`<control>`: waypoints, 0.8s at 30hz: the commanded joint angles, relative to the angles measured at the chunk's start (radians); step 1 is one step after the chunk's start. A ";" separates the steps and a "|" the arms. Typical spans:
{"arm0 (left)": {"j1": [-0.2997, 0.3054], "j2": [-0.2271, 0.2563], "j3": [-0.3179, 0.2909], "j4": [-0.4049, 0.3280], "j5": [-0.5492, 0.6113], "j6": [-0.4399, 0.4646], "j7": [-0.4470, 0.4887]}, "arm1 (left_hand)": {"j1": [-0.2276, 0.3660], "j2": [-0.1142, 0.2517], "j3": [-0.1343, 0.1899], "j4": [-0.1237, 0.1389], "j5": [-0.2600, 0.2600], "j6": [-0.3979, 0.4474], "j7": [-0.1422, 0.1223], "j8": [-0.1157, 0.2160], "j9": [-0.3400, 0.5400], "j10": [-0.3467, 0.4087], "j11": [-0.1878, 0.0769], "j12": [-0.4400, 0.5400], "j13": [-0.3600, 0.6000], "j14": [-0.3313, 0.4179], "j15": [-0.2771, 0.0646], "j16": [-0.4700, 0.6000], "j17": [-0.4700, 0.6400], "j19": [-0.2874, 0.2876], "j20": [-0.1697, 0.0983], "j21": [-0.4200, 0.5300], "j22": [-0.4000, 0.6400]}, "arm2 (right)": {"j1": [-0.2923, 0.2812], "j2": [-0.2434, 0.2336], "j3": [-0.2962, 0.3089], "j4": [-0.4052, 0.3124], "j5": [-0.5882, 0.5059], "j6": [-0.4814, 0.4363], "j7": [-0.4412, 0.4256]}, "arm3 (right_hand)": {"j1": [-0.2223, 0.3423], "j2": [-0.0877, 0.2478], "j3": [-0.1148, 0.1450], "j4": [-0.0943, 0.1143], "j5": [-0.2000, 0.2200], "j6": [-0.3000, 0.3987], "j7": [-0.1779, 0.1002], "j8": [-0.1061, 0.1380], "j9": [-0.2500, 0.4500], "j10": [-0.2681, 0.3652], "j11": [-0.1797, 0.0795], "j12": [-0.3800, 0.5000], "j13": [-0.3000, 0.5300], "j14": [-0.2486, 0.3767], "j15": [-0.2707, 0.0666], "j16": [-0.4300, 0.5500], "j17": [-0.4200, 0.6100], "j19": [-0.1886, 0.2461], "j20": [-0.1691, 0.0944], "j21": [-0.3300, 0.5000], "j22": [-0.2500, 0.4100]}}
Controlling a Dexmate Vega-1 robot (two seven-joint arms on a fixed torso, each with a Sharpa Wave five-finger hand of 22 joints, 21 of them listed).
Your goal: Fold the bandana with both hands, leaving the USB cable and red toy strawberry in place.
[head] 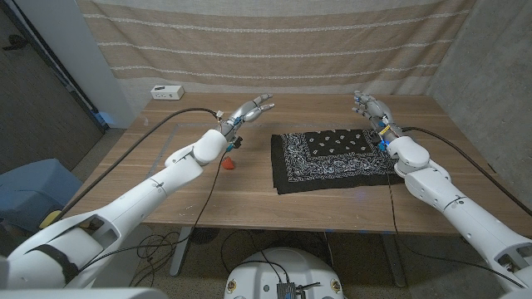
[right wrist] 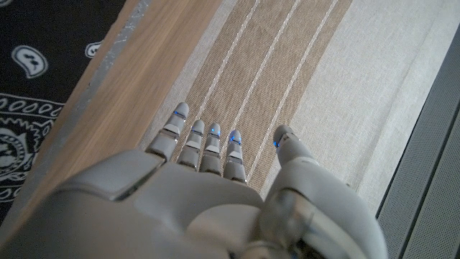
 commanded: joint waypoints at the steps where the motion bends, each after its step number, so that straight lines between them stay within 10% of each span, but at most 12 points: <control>1: -0.001 0.044 0.043 -0.080 0.141 0.037 -0.038 | 0.017 0.001 0.002 -0.009 0.004 0.020 -0.006 0.002 0.003 0.014 -0.010 0.005 0.000 0.005 -0.005 0.005 0.000 0.005 0.003 -0.003 0.002 | 0.013 -0.052 -0.015 -0.053 -0.091 -0.125 -0.096 | 0.019 0.008 0.012 0.003 0.000 0.011 0.002 0.006 0.004 0.008 0.001 -0.003 -0.001 0.003 -0.003 0.010 0.002 0.009 -0.001 0.008 0.005; 24: -0.007 0.066 0.080 -0.114 0.233 0.034 -0.148 | 0.031 0.000 0.008 -0.026 0.004 0.106 0.009 0.009 0.004 0.063 -0.019 0.009 -0.002 0.020 -0.018 0.003 -0.001 0.021 0.014 -0.005 0.002 | 0.093 -0.112 -0.084 -0.087 -0.243 -0.443 -0.200 | 0.041 0.005 0.035 0.009 -0.002 0.024 0.004 0.004 0.004 0.020 -0.003 -0.006 -0.003 0.003 -0.013 0.013 0.004 0.011 -0.004 0.009 0.005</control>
